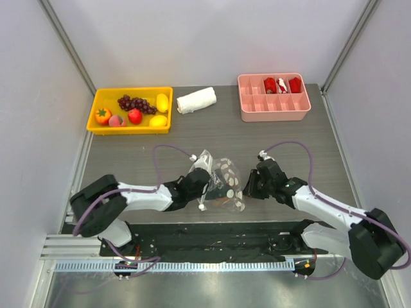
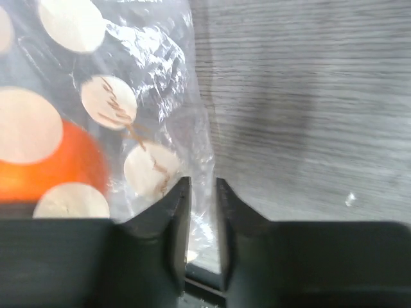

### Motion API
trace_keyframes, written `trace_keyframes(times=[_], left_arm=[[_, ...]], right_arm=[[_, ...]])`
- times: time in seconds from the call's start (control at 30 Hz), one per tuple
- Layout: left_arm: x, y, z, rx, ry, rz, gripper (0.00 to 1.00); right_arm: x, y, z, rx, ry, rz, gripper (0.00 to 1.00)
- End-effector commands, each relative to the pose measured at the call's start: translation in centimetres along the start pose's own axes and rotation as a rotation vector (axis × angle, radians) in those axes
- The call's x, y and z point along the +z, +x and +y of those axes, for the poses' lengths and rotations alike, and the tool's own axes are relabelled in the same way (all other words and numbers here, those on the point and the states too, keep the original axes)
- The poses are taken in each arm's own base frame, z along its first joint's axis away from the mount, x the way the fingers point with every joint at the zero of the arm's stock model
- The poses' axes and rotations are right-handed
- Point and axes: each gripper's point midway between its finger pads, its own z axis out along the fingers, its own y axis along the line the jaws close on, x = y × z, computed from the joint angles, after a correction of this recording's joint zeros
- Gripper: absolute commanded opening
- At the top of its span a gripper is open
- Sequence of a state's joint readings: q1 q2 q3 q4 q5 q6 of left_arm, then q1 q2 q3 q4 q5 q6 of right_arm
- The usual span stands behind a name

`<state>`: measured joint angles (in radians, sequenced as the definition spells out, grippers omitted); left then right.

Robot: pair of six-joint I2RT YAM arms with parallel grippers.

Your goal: Open the zip-top bag and remove the fake food

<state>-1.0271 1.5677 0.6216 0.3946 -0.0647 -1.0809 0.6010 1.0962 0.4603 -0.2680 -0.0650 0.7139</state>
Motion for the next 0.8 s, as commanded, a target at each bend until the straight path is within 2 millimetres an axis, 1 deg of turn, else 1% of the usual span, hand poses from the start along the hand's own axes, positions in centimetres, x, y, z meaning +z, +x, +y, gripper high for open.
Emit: trace_keyframes(times=[0.0,0.03,0.07,0.1,0.13,0.17,0.2,0.23,0.27,0.3,0.33,0.37,0.4,0.43,0.47,0.53,0.57,0.6,0.63,0.67,0.73,0.77], left_arm=[[-3.4,-3.5,0.1,0.103,-0.098,-0.084,0.0],[-4.3,-4.0,-0.4,0.102,-0.103,-0.081,0.0],[-4.6,-4.5,-0.4,0.098,-0.113,-0.075,0.0],[-4.9,-4.6,-1.1,0.104,-0.106,-0.057,0.0],[-5.3,-5.4,-2.2,0.123,-0.111,-0.053,0.0],[-5.7,-5.0,-1.4,0.136,-0.164,-0.014,0.0],[-6.0,-4.9,-1.4,0.15,-0.183,0.008,0.0],[-6.2,-5.6,-3.6,0.191,-0.147,0.032,0.0],[-7.0,-4.5,-2.7,0.236,-0.199,0.118,0.0],[-7.5,-4.1,-2.8,0.275,-0.21,0.175,0.0],[-8.1,-4.1,-3.1,0.361,-0.209,0.224,0.0],[-8.7,-4.8,-3.8,0.384,-0.232,0.238,0.0],[-9.7,-4.7,-2.7,0.4,-0.294,0.259,0.0],[-10.1,-5.3,-2.6,0.414,-0.308,0.247,0.0],[-10.7,-5.7,-3.4,0.433,-0.279,0.241,0.0],[-11.0,-6.1,-4.7,0.395,-0.227,0.228,0.0],[-11.1,-5.4,-6.0,0.336,-0.168,0.25,0.0],[-11.3,-5.2,-6.9,0.309,-0.117,0.246,0.0],[-10.9,-5.4,-8.4,0.283,-0.048,0.22,0.0],[-10.9,-5.5,-9.1,0.252,-0.018,0.208,0.0],[-10.8,-5.5,-9.7,0.2,0.011,0.192,0.0],[-10.7,-5.5,-9.7,0.189,0.008,0.19,0.0]], right_arm=[[-2.3,-1.4,0.7,-0.042,-0.018,-0.064,0.44],[-2.7,-1.4,1.2,-0.047,-0.044,-0.071,0.49],[-3.0,-1.3,1.6,-0.07,-0.067,-0.064,0.57],[-3.3,-1.0,2.3,-0.081,-0.11,-0.043,0.68],[-3.7,-1.2,2.8,-0.09,-0.135,-0.059,0.73],[-3.9,-1.3,2.7,-0.108,-0.141,-0.068,0.77],[-4.2,-1.5,2.9,-0.116,-0.149,-0.081,0.82],[-4.8,-1.7,3.3,-0.134,-0.175,-0.1,0.85],[-5.2,-1.7,3.6,-0.152,-0.199,-0.11,0.88],[-5.6,-1.9,3.9,-0.16,-0.22,-0.122,0.89],[-5.9,-1.9,4.2,-0.161,-0.237,-0.134,0.9],[-6.7,-2.2,4.8,-0.165,-0.278,-0.16,0.93],[-7.1,-2.2,5.4,-0.166,-0.314,-0.167,0.95],[-7.8,-1.6,6.9,-0.192,-0.412,-0.154,0.96],[-8.6,-1.3,8.1,-0.228,-0.495,-0.161,1.0],[-9.0,-1.0,9.3,-0.263,-0.59,-0.173,1.0],[-9.0,-0.7,9.5,-0.272,-0.615,-0.166,1.0],[-8.7,-0.6,9.5,-0.275,-0.622,-0.165,1.0],[-8.3,-0.5,9.6,-0.267,-0.643,-0.176,1.0],[-8.6,-0.3,10.1,-0.276,-0.682,-0.179,1.0],[-8.7,0.1,10.7,-0.281,-0.748,-0.197,1.0],[-9.0,0.5,11.1,-0.29,-0.777,-0.192,1.0]])
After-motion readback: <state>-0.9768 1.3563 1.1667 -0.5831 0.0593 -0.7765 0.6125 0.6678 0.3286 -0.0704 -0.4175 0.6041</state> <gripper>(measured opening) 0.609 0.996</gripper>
